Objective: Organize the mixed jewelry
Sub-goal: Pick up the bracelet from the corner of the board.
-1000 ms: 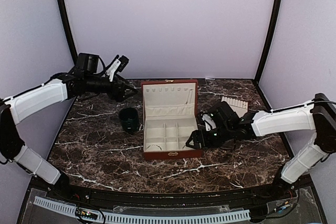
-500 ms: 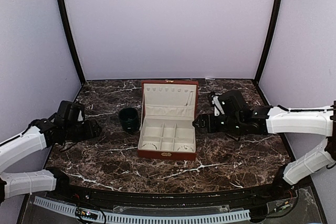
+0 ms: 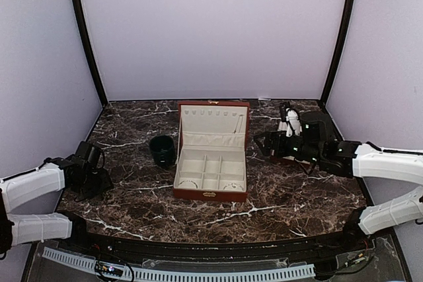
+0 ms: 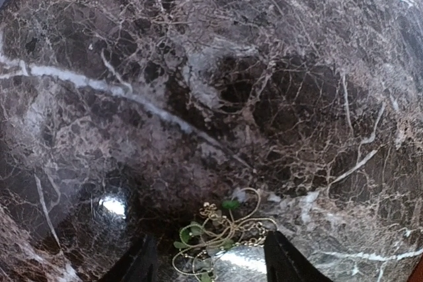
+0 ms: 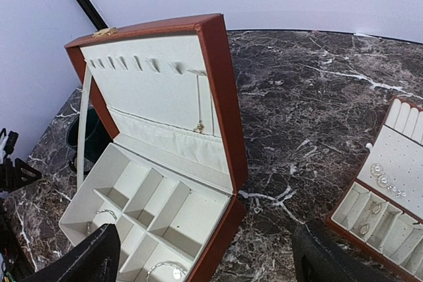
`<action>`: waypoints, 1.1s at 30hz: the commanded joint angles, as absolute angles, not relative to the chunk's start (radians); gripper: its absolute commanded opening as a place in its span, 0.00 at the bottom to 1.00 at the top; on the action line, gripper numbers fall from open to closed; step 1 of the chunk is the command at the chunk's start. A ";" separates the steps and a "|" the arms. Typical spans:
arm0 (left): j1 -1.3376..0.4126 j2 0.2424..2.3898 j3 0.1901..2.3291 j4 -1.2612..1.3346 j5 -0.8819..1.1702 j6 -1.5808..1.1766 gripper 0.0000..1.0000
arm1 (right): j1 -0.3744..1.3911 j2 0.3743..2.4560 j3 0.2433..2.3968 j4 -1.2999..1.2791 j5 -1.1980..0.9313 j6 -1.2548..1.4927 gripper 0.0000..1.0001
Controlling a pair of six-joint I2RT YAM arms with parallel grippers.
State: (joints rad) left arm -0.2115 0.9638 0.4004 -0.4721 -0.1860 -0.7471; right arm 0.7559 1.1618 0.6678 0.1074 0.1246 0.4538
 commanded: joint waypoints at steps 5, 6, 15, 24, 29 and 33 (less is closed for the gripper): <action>-0.192 1.004 0.394 -0.469 -0.213 -0.755 0.51 | 0.738 1.137 0.632 0.196 0.110 0.453 0.84; -0.188 1.010 0.391 -0.464 -0.214 -0.756 0.49 | 0.737 1.136 0.629 0.201 0.110 0.455 0.82; -0.181 1.061 0.384 -0.446 -0.213 -0.760 0.33 | 0.735 1.104 0.605 0.226 0.131 0.472 0.76; -0.179 1.044 0.384 -0.455 -0.199 -0.759 0.00 | 0.734 1.088 0.598 0.235 0.160 0.477 0.74; -0.179 0.967 0.410 -0.463 -0.163 -0.716 0.00 | 0.734 1.089 0.602 0.245 0.161 0.480 0.74; -0.179 0.881 0.437 -0.422 -0.063 -0.641 0.00 | 0.735 1.115 0.624 0.244 0.161 0.480 0.74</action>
State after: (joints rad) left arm -0.1852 0.9585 0.3988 -0.4404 -0.1585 -0.7185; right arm 0.7403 1.1049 0.6048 0.1959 0.1467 0.4728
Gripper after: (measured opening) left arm 0.006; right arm 0.743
